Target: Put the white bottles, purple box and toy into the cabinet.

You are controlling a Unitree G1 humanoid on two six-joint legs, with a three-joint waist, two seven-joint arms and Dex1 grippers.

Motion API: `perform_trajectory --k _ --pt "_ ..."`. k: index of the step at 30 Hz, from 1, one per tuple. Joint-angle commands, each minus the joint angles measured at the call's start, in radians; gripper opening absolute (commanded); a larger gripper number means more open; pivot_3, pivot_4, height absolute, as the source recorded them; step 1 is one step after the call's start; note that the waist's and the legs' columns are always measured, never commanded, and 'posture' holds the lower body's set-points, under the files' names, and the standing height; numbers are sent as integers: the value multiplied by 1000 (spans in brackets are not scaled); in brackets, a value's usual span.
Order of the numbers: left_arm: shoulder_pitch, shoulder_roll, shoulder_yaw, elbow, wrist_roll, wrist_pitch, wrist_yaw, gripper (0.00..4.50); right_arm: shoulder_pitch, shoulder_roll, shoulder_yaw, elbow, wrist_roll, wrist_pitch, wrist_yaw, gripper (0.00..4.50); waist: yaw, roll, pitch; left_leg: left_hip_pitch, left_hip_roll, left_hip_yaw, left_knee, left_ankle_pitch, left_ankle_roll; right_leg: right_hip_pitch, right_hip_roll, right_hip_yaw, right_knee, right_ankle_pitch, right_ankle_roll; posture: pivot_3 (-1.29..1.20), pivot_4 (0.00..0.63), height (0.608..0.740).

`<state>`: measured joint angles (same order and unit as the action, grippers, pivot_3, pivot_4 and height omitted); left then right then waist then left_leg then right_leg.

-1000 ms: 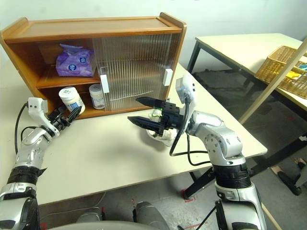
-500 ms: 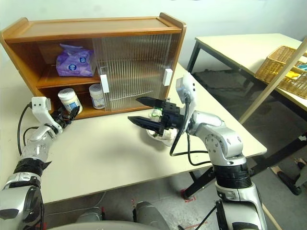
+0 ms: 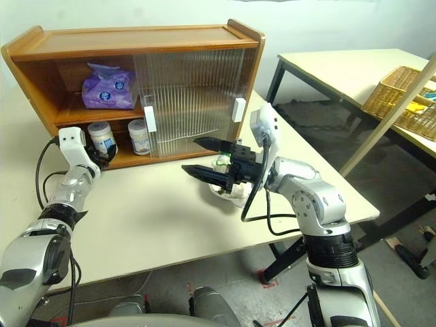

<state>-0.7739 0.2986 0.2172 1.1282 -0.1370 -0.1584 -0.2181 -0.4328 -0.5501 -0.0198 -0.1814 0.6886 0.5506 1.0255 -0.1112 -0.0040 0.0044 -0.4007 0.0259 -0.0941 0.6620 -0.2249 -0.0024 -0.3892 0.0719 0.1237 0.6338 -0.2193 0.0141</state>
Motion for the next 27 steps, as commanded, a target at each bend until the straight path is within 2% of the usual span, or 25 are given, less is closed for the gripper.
perform_trajectory --k 1,5,9,18,27 --pt "-29 -4 -7 49 20 -18 11 3033 0 -4 -3 -7 -2 7 -5 4500 -2 0 0 0 0 0 0 0 0 0 0 0 0 0 0 -181 0 740" --pt "-36 -3 -18 66 40 -22 8 3033 0 -4 -3 -9 -2 8 -9 4500 -5 0 0 0 -1 0 0 0 1 0 0 0 0 0 0 -184 0 740" --pt "-24 1 -14 61 40 -30 -2 4415 1 -4 -2 -9 -1 9 -11 4500 -7 0 0 1 -2 0 0 1 1 1 0 0 0 0 1 -183 0 740" --pt "58 -4 4 -80 0 -54 -65 4467 -1 3 1 -3 -1 5 -8 4500 -10 0 0 0 -2 1 -1 1 1 0 0 0 0 0 1 -171 0 740" --pt "251 -2 -9 -465 -37 91 -89 4467 -12 10 9 19 -8 -5 8 4500 -7 0 0 0 -3 2 -1 0 1 1 0 -1 0 0 1 -147 0 740"
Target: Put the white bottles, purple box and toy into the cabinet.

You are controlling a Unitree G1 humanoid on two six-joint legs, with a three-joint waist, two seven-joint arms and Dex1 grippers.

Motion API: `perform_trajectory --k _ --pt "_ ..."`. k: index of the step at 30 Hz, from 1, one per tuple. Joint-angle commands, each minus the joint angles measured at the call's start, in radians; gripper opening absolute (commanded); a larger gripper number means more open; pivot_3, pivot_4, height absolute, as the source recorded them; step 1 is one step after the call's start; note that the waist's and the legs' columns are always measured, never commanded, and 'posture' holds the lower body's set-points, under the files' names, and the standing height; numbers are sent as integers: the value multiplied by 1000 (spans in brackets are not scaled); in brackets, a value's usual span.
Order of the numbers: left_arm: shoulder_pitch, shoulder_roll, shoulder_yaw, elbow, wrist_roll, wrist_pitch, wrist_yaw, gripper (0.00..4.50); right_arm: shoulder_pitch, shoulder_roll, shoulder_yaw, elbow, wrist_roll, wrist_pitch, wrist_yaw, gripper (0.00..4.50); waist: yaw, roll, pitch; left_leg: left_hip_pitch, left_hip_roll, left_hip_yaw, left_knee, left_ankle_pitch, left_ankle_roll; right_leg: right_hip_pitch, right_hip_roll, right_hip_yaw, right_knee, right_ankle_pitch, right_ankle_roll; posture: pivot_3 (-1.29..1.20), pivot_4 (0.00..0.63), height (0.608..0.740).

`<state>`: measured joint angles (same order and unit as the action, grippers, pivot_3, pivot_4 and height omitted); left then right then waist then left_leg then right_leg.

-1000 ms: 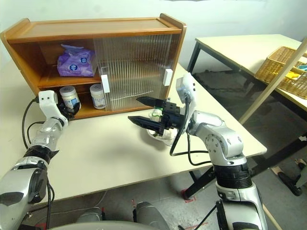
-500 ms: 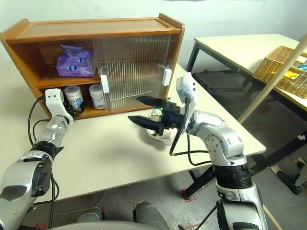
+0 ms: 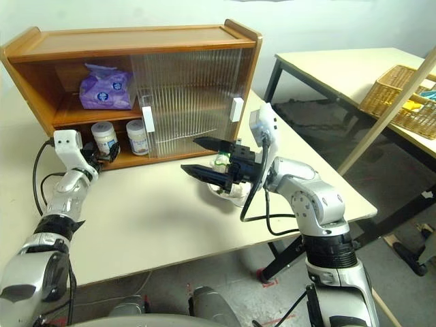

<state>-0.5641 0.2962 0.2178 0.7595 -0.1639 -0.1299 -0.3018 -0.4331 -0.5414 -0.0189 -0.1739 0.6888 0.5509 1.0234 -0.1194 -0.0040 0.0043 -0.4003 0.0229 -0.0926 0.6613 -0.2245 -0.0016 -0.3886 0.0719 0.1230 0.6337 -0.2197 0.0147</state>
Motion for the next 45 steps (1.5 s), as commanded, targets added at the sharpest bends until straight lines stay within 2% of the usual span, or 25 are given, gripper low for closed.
perform_trajectory --k 1,5,8,14,18,19,26,40,45 --pt "56 0 -14 -128 -10 79 -7 4467 -12 1 8 14 -9 -6 12 4500 2 0 0 0 0 0 0 0 0 0 0 0 0 0 0 -144 0 740" --pt "171 7 -61 -376 -26 188 -77 4467 -14 3 9 24 -13 -11 21 4500 8 0 0 0 0 0 0 0 -1 0 0 0 0 0 0 -137 0 740" --pt "234 -4 -124 -573 -63 293 -139 3828 -16 6 13 39 -20 -20 31 4500 15 0 0 0 0 0 0 -1 -2 0 0 0 0 -1 -1 -129 0 740" --pt "184 -99 -236 -700 -40 392 -108 1721 -20 16 17 46 -31 -26 37 4500 33 0 0 1 0 0 0 -2 -3 0 -1 0 0 -1 -2 -132 0 740" --pt "117 -165 -295 -658 -31 400 -124 226 -19 18 12 40 -32 -22 35 4500 34 0 0 2 0 0 1 -2 -3 2 -1 1 0 0 -3 -143 0 740" --pt "107 -173 -299 -646 -31 398 -125 29 -19 18 11 40 -31 -22 35 4500 34 0 0 2 0 -1 1 -2 -3 2 -2 1 0 0 -3 -143 0 740" --pt "15 -227 -297 -514 -14 347 -96 29 -2 10 -2 19 -28 -16 20 4500 30 0 0 4 1 -2 1 -2 -2 3 -2 2 0 0 -2 -170 0 740" --pt "-26 -343 -256 -427 125 141 250 29 8 6 -6 18 -27 -22 13 4500 13 -1 1 4 0 -1 2 -1 -2 4 -2 2 -1 -1 0 -177 0 740" --pt "-33 -349 -243 -415 141 106 300 29 7 9 -2 23 -29 -26 17 4500 8 -1 1 4 0 -1 2 -1 -1 4 -2 2 -1 -1 1 -172 0 740"
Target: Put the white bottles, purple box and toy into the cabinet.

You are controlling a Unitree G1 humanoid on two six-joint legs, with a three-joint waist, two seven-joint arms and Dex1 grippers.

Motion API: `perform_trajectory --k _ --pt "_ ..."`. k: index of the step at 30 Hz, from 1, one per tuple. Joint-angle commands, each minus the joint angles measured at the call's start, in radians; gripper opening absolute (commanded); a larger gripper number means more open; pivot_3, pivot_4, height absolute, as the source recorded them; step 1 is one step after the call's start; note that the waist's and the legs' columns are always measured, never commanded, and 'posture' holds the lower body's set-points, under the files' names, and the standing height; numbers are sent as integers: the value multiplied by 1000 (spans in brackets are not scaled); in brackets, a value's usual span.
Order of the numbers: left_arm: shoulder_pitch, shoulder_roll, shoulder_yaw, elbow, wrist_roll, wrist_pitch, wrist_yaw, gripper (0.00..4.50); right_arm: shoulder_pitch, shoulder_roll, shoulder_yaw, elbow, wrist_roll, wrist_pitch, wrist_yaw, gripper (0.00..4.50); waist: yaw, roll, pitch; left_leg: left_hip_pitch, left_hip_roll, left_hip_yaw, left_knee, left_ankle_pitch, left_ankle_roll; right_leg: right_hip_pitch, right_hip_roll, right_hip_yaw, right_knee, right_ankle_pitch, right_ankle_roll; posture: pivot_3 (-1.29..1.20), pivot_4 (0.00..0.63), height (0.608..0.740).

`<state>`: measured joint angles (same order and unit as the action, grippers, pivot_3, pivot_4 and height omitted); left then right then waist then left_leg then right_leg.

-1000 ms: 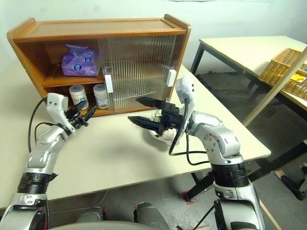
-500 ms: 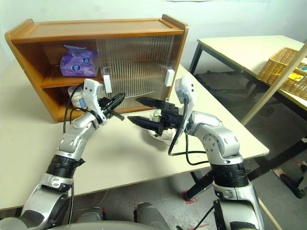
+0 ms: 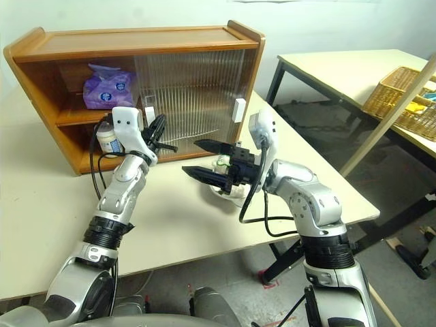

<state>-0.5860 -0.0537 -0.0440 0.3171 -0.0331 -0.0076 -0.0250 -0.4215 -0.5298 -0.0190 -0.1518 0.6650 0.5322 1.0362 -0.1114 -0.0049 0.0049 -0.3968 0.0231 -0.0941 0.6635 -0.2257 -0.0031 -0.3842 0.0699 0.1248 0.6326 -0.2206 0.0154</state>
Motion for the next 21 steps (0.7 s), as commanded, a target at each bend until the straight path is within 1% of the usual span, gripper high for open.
perform_trajectory --k 1,8,13,21 --pt "-10 1 26 29 12 -16 38 29 -5 -3 -1 2 -5 -8 5 4500 -1 0 0 0 0 0 0 0 0 0 0 0 0 0 0 -172 0 740" --pt "-4 9 64 37 25 -4 122 29 -4 -5 -3 1 -6 -8 7 4500 -6 0 0 0 0 0 0 0 0 0 0 0 0 0 0 -171 0 740" --pt "3 19 69 22 30 6 151 29 -6 -6 -3 3 -6 -7 7 4500 -20 0 0 1 0 0 0 0 0 1 0 0 0 0 0 -169 0 740" --pt "40 35 91 -48 32 54 186 29 -16 -2 2 9 -6 -5 9 4500 -32 -1 1 8 -1 1 0 0 0 6 0 0 0 0 0 -153 0 740"
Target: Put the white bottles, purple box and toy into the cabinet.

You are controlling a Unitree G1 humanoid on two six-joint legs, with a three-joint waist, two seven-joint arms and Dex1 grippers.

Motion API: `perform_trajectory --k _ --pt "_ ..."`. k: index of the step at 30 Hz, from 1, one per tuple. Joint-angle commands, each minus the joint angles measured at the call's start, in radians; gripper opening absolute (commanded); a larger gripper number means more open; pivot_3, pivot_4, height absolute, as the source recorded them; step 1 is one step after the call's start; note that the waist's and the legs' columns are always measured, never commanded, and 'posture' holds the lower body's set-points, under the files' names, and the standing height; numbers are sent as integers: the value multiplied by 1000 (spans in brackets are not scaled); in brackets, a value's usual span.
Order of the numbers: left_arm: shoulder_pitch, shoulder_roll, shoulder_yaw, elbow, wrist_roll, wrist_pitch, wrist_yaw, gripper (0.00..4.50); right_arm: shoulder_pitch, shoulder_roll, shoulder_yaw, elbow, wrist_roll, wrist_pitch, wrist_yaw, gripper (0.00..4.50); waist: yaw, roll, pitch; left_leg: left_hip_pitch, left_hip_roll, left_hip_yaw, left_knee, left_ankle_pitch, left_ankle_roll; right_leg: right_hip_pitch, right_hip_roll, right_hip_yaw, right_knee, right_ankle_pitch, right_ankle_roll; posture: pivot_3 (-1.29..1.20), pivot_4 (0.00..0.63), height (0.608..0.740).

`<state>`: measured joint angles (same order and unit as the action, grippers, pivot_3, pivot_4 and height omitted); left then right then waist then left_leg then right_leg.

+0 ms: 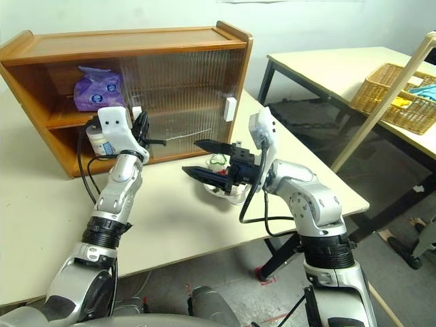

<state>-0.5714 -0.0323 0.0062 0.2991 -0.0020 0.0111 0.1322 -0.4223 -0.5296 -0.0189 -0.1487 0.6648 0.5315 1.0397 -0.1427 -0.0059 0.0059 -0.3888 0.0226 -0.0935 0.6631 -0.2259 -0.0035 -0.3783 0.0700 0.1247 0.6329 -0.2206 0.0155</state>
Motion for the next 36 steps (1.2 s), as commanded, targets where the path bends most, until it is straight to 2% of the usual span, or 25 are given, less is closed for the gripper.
perform_trajectory --k 1,22,36 --pt "30 13 42 -41 0 42 32 29 -15 -3 2 7 -6 -4 6 4500 -1 0 0 1 0 0 0 0 0 1 0 0 0 0 0 -153 0 740" --pt "133 69 165 -257 24 207 155 29 -25 3 10 39 -15 -16 31 4500 7 -2 2 4 0 -1 -2 -5 -8 2 0 1 0 -2 -3 -124 0 740" --pt "147 140 249 -265 25 209 204 29 -35 11 15 47 -18 -15 35 4500 35 -2 2 6 0 -1 -3 -5 -9 2 0 1 0 -3 -4 -109 0 740"
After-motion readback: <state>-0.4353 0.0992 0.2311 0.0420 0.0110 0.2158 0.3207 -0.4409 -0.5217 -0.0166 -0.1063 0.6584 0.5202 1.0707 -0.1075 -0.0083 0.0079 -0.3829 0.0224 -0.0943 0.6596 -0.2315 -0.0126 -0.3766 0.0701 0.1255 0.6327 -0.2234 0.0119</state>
